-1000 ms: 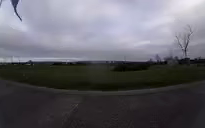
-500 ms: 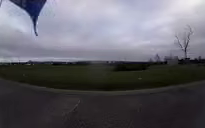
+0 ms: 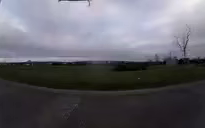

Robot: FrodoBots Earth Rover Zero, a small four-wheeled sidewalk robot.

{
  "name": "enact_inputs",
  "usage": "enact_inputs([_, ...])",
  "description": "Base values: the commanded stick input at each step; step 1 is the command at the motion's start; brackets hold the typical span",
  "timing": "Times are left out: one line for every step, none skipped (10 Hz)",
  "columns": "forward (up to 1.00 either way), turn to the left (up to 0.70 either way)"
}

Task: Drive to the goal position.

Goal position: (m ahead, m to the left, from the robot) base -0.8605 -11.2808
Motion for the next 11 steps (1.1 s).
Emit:
enact_inputs([0.0,-0.85])
enact_inputs([0.0,-0.85])
enact_inputs([0.0,-0.85])
enact_inputs([0.0,-0.85])
enact_inputs([0.0,-0.85])
enact_inputs([0.0,-0.85])
enact_inputs([0.0,-0.85])
enact_inputs([0.0,-0.85])
enact_inputs([0.0,-0.85])
enact_inputs([0.0,-0.85])
enact_inputs([0.0,-0.85])
